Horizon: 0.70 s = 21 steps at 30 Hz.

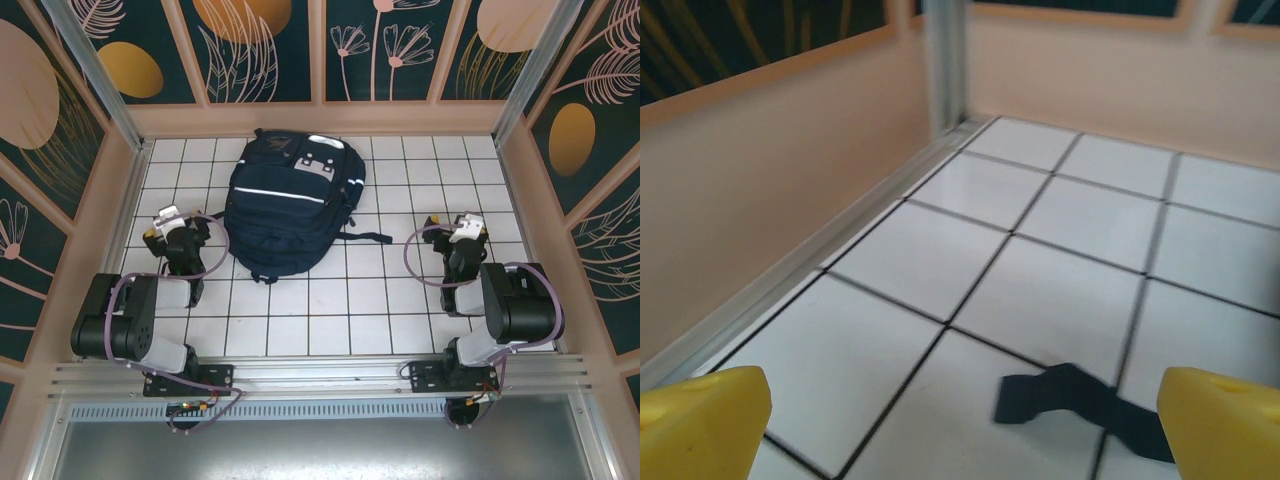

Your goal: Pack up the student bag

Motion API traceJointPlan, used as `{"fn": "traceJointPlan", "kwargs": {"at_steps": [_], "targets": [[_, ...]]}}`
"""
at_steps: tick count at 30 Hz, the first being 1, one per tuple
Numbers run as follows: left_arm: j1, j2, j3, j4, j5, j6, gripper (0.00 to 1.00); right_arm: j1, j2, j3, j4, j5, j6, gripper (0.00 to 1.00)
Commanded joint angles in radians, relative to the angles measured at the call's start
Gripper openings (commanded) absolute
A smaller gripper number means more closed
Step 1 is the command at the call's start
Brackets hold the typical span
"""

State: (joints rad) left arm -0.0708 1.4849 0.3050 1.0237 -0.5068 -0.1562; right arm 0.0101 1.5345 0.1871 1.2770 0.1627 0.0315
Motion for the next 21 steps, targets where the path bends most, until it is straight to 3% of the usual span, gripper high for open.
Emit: {"fn": "traceJointPlan", "kwargs": {"at_steps": [1,3,4,6,21], "targets": [[0.003,0.003,-0.057,0.21,0.141,0.06,0.99,0.006,0.005,-0.003,0.066,-0.003,-0.012,0.99],[0.005,0.056,-0.126,0.406,0.143,0.07,0.99,0.007,0.005,-0.002,0.065,0.004,-0.009,0.99],[0.005,0.055,-0.14,0.423,0.149,0.071,0.99,0.006,0.005,-0.001,0.065,0.011,-0.005,0.99],[0.004,0.038,-0.099,0.313,0.141,0.067,0.99,0.004,0.006,0.007,0.05,0.018,-0.001,0.99],[0.005,0.04,-0.101,0.318,0.14,0.067,0.99,-0.002,0.006,0.018,0.031,0.019,0.008,0.99]]}}
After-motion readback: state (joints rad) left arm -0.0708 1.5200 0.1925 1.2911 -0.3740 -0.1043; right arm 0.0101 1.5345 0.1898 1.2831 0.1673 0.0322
